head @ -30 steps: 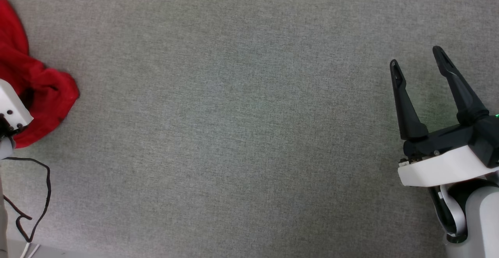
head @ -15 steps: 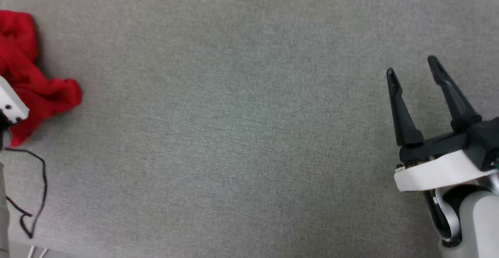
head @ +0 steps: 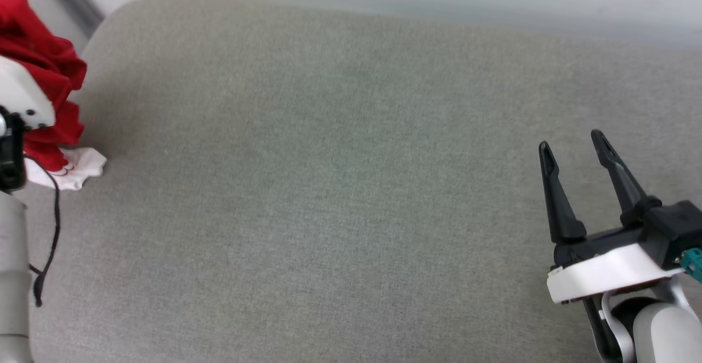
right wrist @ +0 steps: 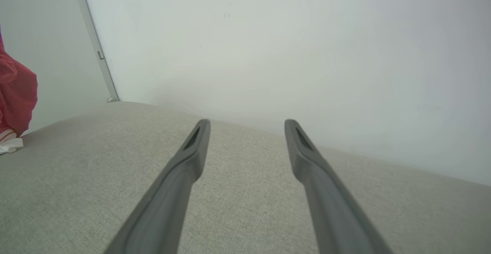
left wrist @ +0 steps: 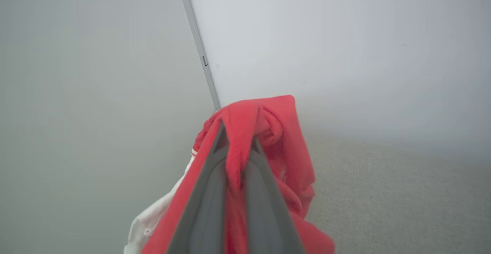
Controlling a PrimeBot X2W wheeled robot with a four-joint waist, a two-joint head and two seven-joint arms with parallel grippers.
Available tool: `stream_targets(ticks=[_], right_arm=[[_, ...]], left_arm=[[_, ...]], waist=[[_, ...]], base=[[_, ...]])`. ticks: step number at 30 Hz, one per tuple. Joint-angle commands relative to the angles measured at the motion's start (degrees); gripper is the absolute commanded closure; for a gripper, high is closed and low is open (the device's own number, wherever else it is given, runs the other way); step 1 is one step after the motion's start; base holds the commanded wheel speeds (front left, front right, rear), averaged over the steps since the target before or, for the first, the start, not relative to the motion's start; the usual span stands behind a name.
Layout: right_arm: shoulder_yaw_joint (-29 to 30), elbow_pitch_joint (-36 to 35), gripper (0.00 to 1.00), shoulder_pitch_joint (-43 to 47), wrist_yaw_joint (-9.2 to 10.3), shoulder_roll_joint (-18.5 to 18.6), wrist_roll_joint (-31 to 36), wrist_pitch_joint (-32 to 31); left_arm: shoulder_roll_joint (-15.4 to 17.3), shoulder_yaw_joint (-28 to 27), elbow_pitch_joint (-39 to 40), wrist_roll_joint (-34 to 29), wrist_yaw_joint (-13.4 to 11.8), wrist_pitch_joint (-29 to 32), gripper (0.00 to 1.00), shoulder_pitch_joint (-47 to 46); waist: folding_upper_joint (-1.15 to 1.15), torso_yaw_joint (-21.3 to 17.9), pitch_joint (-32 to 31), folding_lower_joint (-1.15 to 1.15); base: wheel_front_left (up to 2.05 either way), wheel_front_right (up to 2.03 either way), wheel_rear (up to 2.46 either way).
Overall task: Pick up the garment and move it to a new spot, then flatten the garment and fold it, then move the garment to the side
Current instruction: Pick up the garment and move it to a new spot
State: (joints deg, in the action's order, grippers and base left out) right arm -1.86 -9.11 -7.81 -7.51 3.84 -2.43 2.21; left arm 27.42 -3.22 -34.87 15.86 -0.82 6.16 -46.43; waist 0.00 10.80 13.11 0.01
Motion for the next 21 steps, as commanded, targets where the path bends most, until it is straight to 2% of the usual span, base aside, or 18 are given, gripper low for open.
stream_targets(ticks=[1, 10, 21], right_arm=[[0.27, 0.08, 0.00, 0.92, 0.04, -0.23, -0.30, 0.25], [1.51, 0.43, 0.00, 4.56, 0.04, -0.97, -0.76, 0.01], [3.01, -0.51, 0.00, 7.24, 0.04, -1.01, -2.01, -0.97]], left_arm=[[-0.62, 0.51, 0.48, -0.34, 0.20, -0.73, 1.00, -0.87], [-6.43, 4.95, 5.64, -0.80, 1.20, -5.80, 1.00, 2.40], [-17.58, 13.88, 15.73, 0.42, 3.27, -4.80, 1.00, 8.24]], waist=[[0.00, -0.90, -2.54, -0.01], [0.00, -5.71, -7.70, -0.01], [0.00, -13.89, -9.78, -0.01]], base=[[0.00, 0.00, 0.00], [0.00, 0.00, 0.00], [0.00, 0.00, 0.00]])
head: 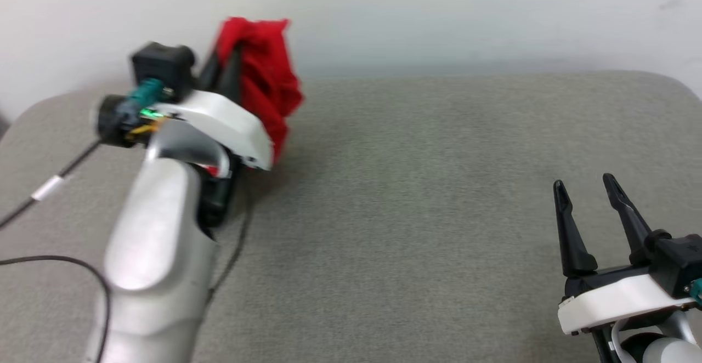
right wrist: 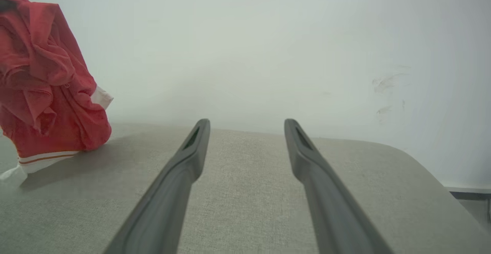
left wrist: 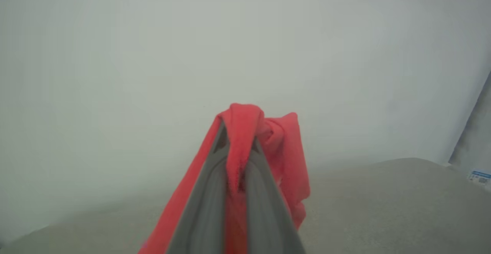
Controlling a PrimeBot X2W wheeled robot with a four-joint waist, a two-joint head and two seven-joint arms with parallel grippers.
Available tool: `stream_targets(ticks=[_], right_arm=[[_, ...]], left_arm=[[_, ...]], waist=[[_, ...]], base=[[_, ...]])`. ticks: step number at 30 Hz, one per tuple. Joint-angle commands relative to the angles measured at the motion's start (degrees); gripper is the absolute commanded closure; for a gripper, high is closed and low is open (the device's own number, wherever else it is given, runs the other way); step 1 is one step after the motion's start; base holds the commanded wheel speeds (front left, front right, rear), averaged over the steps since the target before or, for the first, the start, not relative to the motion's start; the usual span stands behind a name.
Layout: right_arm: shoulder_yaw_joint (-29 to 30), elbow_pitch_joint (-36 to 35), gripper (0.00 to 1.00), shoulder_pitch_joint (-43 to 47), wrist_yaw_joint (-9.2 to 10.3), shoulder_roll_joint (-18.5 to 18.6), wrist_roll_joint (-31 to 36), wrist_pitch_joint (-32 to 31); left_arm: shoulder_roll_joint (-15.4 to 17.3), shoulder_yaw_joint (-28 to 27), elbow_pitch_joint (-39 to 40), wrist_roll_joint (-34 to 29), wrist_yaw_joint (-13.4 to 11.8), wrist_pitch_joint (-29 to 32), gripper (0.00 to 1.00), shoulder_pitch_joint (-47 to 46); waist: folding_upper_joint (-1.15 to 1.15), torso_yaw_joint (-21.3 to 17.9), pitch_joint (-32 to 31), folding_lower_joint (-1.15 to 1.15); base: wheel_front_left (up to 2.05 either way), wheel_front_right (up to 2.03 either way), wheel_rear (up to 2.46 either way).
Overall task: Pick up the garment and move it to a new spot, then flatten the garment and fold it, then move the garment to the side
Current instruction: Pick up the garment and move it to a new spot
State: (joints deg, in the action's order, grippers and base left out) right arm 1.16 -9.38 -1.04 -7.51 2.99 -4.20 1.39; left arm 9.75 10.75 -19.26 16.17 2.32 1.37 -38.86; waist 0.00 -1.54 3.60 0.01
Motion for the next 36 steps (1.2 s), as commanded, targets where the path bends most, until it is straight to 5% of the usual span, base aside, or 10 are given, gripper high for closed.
stream_targets(ticks=[1, 8, 24, 25, 26, 36], right_arm=[[0.07, -0.23, 0.00, 0.49, 0.03, -0.17, -0.36, -0.25], [0.85, -0.47, 0.00, 0.58, 0.03, -0.17, -0.94, -0.01], [1.02, 0.37, 0.00, -2.14, 0.03, -0.16, -1.29, 0.92], [1.08, 0.42, 0.00, -2.19, 0.03, -0.16, -1.13, 0.87], [1.17, 0.56, 0.00, -1.93, 0.04, -0.16, -0.80, 0.51], [1.48, 0.22, 0.00, 0.74, 0.04, -0.15, -0.34, -0.85]], left_arm=[[-1.17, 0.86, 0.92, 0.34, 0.24, 0.09, 1.00, 1.21], [-6.38, 9.13, 3.38, 3.90, 0.20, -1.55, 1.00, 5.35], [-6.87, 31.33, -4.78, 8.99, -2.82, -5.90, 1.00, 17.22], [-6.86, 32.19, -5.24, 9.05, -2.54, -5.96, 0.66, 17.28], [-6.86, 33.84, -4.82, 9.91, -2.54, -7.64, 0.00, 16.65], [-6.06, 31.12, -0.49, 11.46, -6.91, -14.79, 0.00, 13.90]], waist=[[0.00, -2.29, -0.13, -0.01], [0.00, -5.62, 1.84, -0.01], [0.00, -5.51, 7.16, -0.01], [0.00, -5.16, 7.06, -0.01], [0.00, -4.07, 6.08, -0.01], [0.00, -0.50, 0.38, -0.01]], base=[[0.00, 0.00, 0.00], [0.00, 0.00, 0.00], [0.00, 0.00, 0.00], [0.00, 0.00, 0.00], [0.00, 0.00, 0.00], [0.00, 0.00, 0.00]])
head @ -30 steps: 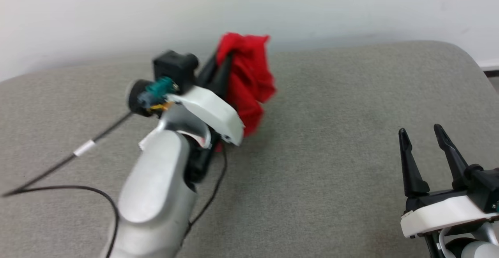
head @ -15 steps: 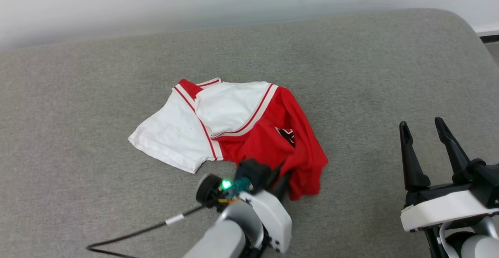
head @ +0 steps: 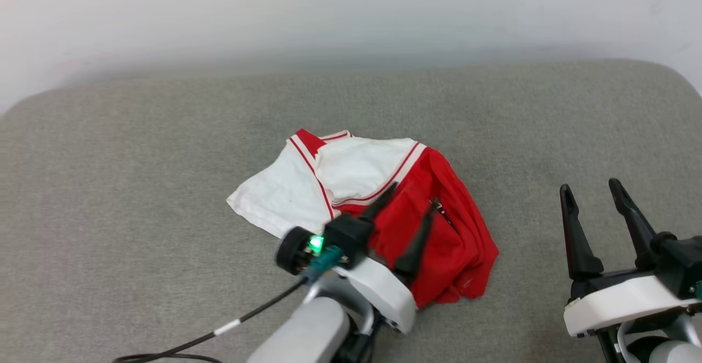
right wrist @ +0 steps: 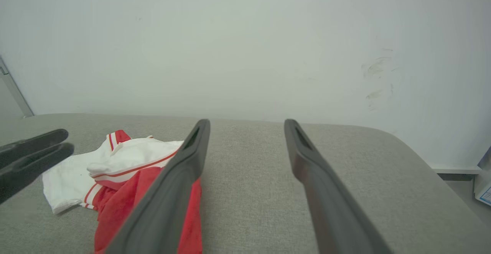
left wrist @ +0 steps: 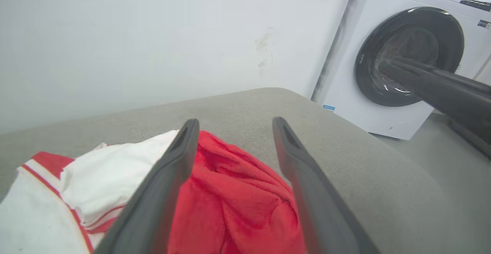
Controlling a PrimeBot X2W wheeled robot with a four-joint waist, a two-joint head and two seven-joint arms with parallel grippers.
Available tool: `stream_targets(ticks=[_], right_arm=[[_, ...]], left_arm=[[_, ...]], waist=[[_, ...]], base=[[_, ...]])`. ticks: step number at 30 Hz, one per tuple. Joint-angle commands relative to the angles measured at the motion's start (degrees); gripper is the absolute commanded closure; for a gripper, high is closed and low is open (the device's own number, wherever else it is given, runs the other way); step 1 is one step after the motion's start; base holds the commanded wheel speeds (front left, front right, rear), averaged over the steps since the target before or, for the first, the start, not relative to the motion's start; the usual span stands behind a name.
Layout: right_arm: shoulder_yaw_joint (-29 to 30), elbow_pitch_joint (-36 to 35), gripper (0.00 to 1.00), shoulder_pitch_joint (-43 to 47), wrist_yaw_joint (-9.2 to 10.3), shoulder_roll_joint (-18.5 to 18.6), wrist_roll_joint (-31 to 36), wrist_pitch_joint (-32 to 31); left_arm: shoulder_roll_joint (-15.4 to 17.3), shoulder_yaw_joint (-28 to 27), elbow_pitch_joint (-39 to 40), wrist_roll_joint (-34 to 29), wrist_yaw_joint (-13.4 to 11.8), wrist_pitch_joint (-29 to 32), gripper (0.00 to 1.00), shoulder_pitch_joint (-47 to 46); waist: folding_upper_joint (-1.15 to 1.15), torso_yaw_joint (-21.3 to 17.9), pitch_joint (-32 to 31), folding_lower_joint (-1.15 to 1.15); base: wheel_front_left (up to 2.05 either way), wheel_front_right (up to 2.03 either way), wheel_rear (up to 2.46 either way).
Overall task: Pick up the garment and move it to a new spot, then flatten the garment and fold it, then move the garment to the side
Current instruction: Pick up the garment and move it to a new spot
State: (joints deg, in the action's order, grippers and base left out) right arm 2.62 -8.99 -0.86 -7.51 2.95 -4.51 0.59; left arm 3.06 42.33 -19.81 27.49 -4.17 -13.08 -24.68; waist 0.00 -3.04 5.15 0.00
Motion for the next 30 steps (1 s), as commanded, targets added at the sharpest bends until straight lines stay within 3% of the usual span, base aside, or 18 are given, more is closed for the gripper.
stream_targets(ticks=[1, 9, 18, 21, 30], right_arm=[[-0.01, -0.28, 0.00, 0.91, 0.04, -0.11, -0.09, -0.16], [0.35, -0.45, 0.00, 3.29, 0.03, -0.10, -0.34, -1.19], [1.00, 0.22, 0.00, 5.62, 0.04, -0.10, -0.47, -2.22], [0.90, 0.41, 0.00, 6.26, 0.03, -0.11, -0.64, -2.59], [0.53, 0.43, 0.00, 7.15, 0.03, -0.10, -0.53, -3.36]], left_arm=[[1.14, -1.51, 0.37, 0.24, -1.11, -0.62, 0.00, -0.13], [6.34, -11.28, 3.58, 2.37, -6.79, -1.91, 0.00, 5.39], [13.10, -18.48, 8.09, 3.93, -9.77, -2.15, 0.00, 13.76], [15.37, -18.89, 10.27, 3.82, -9.87, -1.36, 0.00, 16.00], [19.27, -19.43, 15.52, 5.77, -6.87, -0.81, 0.00, 19.98]], waist=[[0.00, 1.27, -1.62, 0.00], [0.00, 2.74, -3.81, 0.00], [0.00, 3.81, -5.84, 0.00], [0.00, 3.92, -6.39, 0.00], [0.00, 4.43, -7.50, 0.00]], base=[[0.00, 0.00, 0.00], [0.00, 0.00, 0.00], [0.00, 0.00, 0.00], [0.00, 0.00, 0.00], [0.00, 0.00, 0.00]])
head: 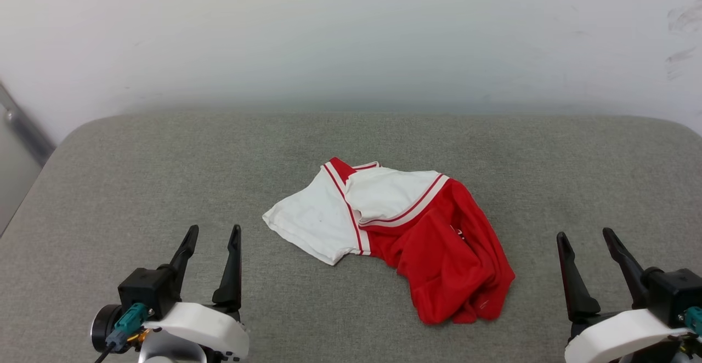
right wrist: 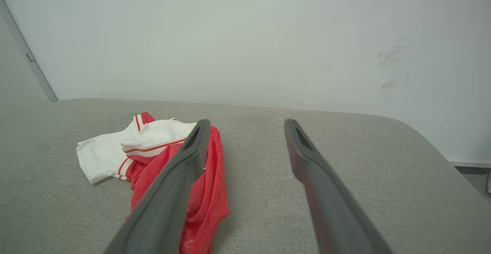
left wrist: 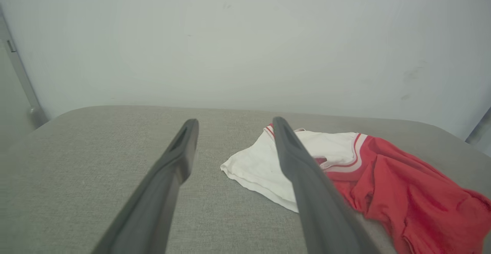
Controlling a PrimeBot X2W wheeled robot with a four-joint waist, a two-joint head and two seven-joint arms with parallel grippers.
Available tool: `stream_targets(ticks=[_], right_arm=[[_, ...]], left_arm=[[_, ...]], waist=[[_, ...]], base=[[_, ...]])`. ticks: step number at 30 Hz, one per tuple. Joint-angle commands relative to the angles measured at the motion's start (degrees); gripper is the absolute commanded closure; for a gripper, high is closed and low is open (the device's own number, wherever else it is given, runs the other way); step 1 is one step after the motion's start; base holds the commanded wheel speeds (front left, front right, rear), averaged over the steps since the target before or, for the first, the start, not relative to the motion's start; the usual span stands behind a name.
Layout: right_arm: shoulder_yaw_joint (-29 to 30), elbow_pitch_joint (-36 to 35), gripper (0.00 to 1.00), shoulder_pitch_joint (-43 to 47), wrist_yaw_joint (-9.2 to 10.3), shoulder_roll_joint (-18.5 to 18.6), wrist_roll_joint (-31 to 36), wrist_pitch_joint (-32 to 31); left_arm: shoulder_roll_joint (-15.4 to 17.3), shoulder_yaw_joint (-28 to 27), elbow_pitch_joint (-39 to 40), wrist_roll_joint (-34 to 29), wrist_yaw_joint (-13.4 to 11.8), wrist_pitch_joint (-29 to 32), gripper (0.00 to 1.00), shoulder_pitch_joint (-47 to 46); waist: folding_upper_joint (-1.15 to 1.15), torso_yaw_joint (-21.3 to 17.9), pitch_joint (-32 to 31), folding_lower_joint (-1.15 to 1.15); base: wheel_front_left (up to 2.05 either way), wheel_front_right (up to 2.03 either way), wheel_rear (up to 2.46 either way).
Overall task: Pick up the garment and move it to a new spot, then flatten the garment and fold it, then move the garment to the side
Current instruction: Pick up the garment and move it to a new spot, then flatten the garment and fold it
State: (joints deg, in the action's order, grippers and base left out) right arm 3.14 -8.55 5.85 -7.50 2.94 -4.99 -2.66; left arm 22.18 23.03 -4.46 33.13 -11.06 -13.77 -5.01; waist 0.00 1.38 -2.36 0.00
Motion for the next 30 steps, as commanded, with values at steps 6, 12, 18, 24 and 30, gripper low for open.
stream_targets(ticks=[6, 12, 18, 24, 30], right_arm=[[-0.29, -0.19, 0.00, 0.54, 0.02, -0.09, -0.15, -0.36], [0.42, 0.20, 0.00, 0.77, 0.03, -0.09, -0.95, -0.48], [5.08, 4.23, 0.00, -0.46, 0.02, -0.09, -5.55, -5.14], [8.26, 11.35, 0.00, -7.53, 0.02, 1.47, -7.88, -16.63], [4.15, 17.64, 0.00, -18.01, 0.02, 6.43, -12.72, -29.28]], left_arm=[[0.52, -0.19, 1.00, -0.07, -0.24, -0.34, 0.00, 1.15], [0.71, 0.15, 1.16, -0.74, -1.00, -0.16, 0.00, 1.02], [0.38, 0.33, 1.53, -1.20, -1.66, -0.21, 0.00, -0.08], [-1.33, 1.25, 1.93, -1.78, -2.06, -0.56, 0.00, -1.49], [-3.40, 2.34, 1.67, -2.84, -1.05, -1.05, 0.00, -4.09]], waist=[[0.00, 0.11, -0.20, 0.00], [0.00, -0.06, -0.14, 0.00], [0.00, 0.20, 0.59, 0.00], [0.00, 2.48, 2.24, 0.00], [0.00, 6.02, 6.44, 0.00]], base=[[0.00, 0.00, 0.00], [0.00, 0.00, 0.00], [0.00, 0.00, 0.00], [0.00, 0.00, 0.00], [0.00, 0.00, 0.00]])
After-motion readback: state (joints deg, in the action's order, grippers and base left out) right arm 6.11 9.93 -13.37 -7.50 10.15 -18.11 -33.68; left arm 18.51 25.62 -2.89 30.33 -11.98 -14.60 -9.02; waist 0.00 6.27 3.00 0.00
